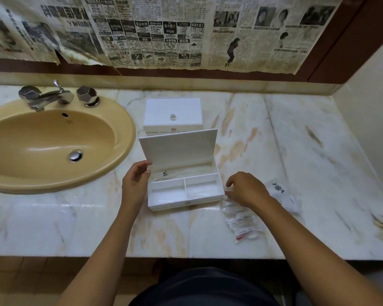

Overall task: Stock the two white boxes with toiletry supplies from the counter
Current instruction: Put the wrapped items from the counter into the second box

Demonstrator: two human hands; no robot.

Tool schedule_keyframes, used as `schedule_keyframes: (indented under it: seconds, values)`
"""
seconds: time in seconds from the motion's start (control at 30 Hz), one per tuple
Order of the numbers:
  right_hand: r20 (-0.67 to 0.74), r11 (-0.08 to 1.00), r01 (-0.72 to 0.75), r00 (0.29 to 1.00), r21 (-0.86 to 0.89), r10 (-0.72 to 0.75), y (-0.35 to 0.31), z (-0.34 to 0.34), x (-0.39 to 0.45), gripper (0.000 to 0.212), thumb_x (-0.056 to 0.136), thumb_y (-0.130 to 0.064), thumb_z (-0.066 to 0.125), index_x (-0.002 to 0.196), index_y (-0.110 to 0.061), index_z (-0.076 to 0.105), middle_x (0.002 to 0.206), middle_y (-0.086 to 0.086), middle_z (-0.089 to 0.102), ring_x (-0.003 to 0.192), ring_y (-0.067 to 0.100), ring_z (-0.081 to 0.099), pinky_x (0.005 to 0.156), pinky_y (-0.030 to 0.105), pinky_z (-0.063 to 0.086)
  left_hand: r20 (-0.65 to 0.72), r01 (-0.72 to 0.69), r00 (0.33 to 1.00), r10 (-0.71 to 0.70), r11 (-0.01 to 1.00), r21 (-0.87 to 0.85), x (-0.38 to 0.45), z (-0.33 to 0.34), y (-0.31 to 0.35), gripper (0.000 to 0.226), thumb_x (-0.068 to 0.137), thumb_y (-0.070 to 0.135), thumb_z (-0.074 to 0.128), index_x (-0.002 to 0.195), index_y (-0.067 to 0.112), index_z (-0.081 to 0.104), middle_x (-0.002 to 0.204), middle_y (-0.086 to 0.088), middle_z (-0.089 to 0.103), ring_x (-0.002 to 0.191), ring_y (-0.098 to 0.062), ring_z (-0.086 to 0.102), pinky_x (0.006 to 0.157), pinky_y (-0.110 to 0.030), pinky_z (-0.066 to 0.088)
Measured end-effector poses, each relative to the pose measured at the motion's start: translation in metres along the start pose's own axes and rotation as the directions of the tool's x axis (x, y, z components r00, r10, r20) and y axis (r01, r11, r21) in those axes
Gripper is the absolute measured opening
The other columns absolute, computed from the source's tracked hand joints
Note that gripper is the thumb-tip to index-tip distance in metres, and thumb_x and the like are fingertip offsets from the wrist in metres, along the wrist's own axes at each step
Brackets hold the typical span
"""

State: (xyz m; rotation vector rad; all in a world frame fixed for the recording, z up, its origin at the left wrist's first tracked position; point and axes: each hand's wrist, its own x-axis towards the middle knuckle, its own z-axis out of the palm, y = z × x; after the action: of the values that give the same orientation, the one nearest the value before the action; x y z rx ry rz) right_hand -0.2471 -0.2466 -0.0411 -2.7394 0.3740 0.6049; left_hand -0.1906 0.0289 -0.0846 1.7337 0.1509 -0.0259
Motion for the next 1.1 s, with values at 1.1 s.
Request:
schedule_keyframes:
  seconds: [1.1]
  values:
    - [-0.298,0.896,0.440,0.865,0.058,-0.405,-0.069,-0.005,-0.024,0.015,0.093,-0.016,0.058,0.103,-0.012,0.069,0.095,0.000,0.054,0.091,0.018,0.053,0.074,0.033,0.049,0.027,-0.045,0.999,0.044,0.999,0.026,-0.005,0.001,-0.002,0.026,0.099,0.005,0.049,0.116,0.019,0.062,0.120,0.002,0.062,0.109,0.005,0.055,0.087,-0.001,0.040]
